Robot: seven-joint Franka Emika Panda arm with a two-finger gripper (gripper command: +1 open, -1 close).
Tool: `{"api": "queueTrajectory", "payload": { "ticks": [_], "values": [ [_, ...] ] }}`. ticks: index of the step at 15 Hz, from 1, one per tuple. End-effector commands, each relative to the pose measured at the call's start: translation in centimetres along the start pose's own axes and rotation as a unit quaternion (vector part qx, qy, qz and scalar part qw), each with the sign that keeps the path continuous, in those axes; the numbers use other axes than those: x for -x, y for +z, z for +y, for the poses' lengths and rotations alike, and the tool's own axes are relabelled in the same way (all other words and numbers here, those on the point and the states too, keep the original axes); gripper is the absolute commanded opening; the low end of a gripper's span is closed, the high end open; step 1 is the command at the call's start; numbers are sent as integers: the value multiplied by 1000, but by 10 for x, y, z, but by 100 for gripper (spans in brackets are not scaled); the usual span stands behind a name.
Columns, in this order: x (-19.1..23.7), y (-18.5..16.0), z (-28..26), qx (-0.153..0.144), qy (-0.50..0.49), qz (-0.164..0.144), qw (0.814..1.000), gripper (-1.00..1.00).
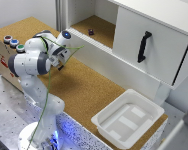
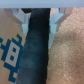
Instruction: Grasp the handle of the drawer and open it
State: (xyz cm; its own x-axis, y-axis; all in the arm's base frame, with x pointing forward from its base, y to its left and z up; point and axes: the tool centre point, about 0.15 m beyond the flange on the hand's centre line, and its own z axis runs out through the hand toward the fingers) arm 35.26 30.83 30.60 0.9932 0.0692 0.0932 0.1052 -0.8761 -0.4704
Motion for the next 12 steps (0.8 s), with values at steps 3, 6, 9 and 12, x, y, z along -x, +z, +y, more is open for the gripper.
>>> {"api": "queueTrajectory", "payload": {
  "ticks": [3,6,9,12],
  "values": [
    [-16,-16,78,-12,-1,7,1000,-100],
    [-16,-26,98,-9,3,9,1000,-100],
    [-15,-35,115,-4,8,9,1000,-100],
    [-17,-46,131,-1,12,14,1000,-100]
  ]
}}
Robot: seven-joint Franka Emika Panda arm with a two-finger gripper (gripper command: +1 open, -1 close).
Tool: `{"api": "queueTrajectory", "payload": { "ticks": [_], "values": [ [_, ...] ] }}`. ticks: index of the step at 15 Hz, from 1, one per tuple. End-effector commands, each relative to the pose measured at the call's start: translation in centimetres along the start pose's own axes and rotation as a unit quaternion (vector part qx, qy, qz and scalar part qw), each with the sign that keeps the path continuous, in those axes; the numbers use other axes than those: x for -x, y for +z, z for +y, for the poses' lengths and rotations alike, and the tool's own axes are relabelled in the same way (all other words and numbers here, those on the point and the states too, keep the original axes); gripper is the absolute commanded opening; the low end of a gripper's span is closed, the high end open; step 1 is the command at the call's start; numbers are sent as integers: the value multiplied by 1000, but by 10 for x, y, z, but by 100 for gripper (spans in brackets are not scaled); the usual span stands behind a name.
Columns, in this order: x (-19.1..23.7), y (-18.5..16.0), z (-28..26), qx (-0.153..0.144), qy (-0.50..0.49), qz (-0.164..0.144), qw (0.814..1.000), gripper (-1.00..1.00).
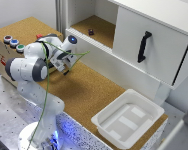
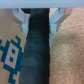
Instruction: Grasp the handle of the drawer and open it
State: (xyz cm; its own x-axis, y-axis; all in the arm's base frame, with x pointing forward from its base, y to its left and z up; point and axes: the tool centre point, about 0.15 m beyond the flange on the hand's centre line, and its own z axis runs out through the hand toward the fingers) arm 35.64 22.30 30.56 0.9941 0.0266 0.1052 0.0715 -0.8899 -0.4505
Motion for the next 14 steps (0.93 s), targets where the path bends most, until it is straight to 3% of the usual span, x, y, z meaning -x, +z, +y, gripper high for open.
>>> {"api": "queueTrajectory", "payload": {
  "ticks": [1,10,11,14],
  "values": [
    [-22,-8,61,-13,-1,1,1000,-100],
    [-20,-31,98,2,21,10,1000,-100],
    [-20,-34,99,8,20,8,1000,100],
    [-19,-49,90,64,6,9,998,100]
  ]
}}
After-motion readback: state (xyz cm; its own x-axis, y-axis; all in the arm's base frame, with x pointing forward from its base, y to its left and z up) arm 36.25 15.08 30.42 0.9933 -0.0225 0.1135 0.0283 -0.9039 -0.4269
